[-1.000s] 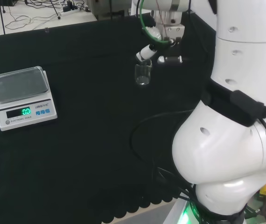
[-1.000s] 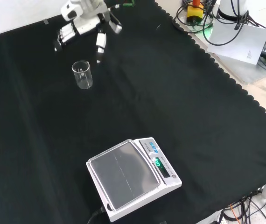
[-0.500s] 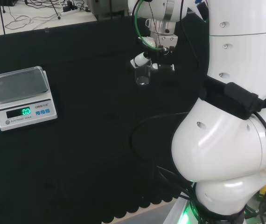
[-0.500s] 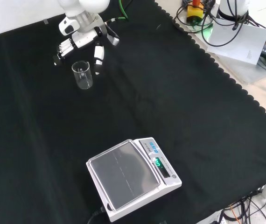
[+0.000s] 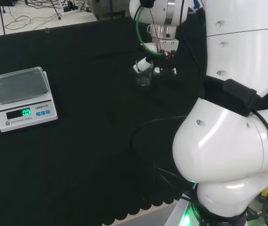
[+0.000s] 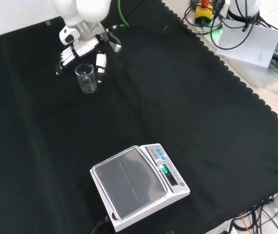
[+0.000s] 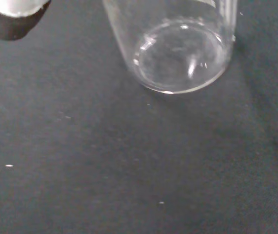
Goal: Pick up the beaker.
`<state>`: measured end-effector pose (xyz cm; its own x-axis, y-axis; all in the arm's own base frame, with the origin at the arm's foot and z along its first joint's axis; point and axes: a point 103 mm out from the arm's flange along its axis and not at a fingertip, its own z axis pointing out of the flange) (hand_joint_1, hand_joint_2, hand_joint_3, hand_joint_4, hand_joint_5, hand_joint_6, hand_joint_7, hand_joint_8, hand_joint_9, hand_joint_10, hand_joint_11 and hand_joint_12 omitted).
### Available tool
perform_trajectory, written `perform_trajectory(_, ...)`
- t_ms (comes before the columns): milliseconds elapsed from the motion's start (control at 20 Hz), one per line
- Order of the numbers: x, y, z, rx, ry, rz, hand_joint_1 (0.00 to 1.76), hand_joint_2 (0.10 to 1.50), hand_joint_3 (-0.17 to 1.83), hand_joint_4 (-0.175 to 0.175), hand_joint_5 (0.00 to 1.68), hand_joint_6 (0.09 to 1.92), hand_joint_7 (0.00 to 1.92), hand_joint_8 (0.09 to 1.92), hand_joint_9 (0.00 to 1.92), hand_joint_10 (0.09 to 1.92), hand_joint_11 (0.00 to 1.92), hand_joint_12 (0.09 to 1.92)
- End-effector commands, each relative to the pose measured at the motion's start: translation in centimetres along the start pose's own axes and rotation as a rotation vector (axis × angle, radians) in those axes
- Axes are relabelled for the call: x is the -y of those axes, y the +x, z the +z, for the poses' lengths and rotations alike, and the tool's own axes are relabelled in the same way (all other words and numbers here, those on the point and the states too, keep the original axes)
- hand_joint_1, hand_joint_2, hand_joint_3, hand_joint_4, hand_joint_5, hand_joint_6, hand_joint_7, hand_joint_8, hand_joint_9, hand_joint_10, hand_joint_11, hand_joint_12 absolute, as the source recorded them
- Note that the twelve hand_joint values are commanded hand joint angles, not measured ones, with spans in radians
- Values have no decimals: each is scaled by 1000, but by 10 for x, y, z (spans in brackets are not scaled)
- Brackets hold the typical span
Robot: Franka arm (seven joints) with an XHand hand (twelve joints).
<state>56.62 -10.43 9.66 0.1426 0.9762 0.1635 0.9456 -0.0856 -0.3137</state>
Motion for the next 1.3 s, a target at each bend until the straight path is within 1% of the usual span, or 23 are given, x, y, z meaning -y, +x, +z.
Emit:
perform_trajectory(50, -10, -16, 14, 7, 46, 31, 617, 706, 248, 55, 30, 87, 0, 503, 0, 830, 0, 841)
perform_trajectory(100, -11, -17, 15, 10, 54, 36, 628, 710, 246, 54, 40, 87, 0, 514, 4, 837, 0, 866)
perform_trajectory(150, -13, -15, 18, 12, 69, 41, 649, 715, 243, 53, 53, 87, 0, 533, 17, 848, 0, 931)
perform_trajectory(200, -13, -16, 19, 13, 71, 47, 680, 723, 245, 52, 67, 87, 0, 553, 33, 857, 0, 1019)
perform_trajectory(250, -14, -14, 20, 19, 61, 50, 729, 735, 255, 50, 86, 87, 0, 574, 64, 869, 0, 1161)
perform_trajectory(300, -14, -13, 19, 7, 50, 57, 804, 748, 293, 47, 147, 87, 62, 630, 195, 869, 104, 1287)
perform_trajectory(350, -14, -11, 19, 14, 35, 56, 876, 742, 374, 41, 220, 87, 156, 702, 362, 848, 272, 1340)
perform_trajectory(400, -14, -10, 19, 15, 27, 52, 947, 720, 503, 35, 310, 202, 277, 785, 563, 814, 495, 1316)
perform_trajectory(500, -14, -6, 21, 25, 21, 43, 1040, 691, 689, 20, 344, 783, 455, 938, 830, 820, 844, 1202)
perform_trajectory(550, -14, -7, 21, 28, 16, 41, 1078, 693, 747, -2, 370, 1032, 522, 1063, 908, 879, 993, 1125)
perform_trajectory(600, -14, -6, 21, 25, 12, 42, 1107, 700, 786, -28, 405, 1206, 571, 1194, 965, 949, 1112, 1054)
perform_trajectory(650, -14, -6, 21, 30, 11, 41, 1128, 707, 811, -51, 434, 1311, 603, 1295, 1000, 1008, 1199, 996)
perform_trajectory(700, -14, -4, 21, 29, 10, 44, 1143, 713, 826, -68, 460, 1373, 626, 1365, 1020, 1053, 1259, 953)
perform_trajectory(750, -14, -5, 20, 26, 6, 45, 1123, 816, 719, -108, 564, 1413, 644, 1418, 1035, 1088, 1305, 922)
perform_trajectory(800, -13, -7, 19, 27, 1, 44, 1106, 914, 593, -139, 644, 1425, 661, 1453, 1046, 1114, 1341, 894)
perform_trajectory(850, -13, -7, 19, 29, -1, 43, 1097, 983, 496, -157, 692, 1425, 675, 1477, 1055, 1132, 1369, 870)
perform_trajectory(900, -12, -8, 17, 25, -5, 44, 1092, 1021, 439, -167, 718, 1422, 688, 1493, 1064, 1144, 1389, 855)
perform_trajectory(1000, -11, -7, 14, 22, -13, 45, 1151, 1139, 242, -174, 698, 1440, 711, 1478, 1074, 1162, 1410, 837)
perform_trajectory(1050, -10, -6, 11, 15, -18, 44, 1154, 1154, 210, -109, 698, 1427, 738, 1466, 1082, 1158, 1418, 826)
perform_trajectory(1100, -9, -8, 6, 17, -19, 42, 1152, 1157, 201, -57, 700, 1415, 758, 1458, 1088, 1154, 1422, 818)
perform_trajectory(1150, -7, -5, 1, 21, -24, 44, 1150, 1131, 250, -24, 704, 1411, 772, 1458, 1092, 1157, 1422, 815)
perform_trajectory(1200, -5, -5, -7, 25, -33, 44, 1151, 1094, 322, -8, 710, 1413, 784, 1460, 1096, 1160, 1422, 815)
perform_trajectory(1300, 0, 0, -27, 41, -59, 37, 1153, 1052, 404, 4, 715, 1419, 797, 1465, 1103, 1163, 1421, 816)
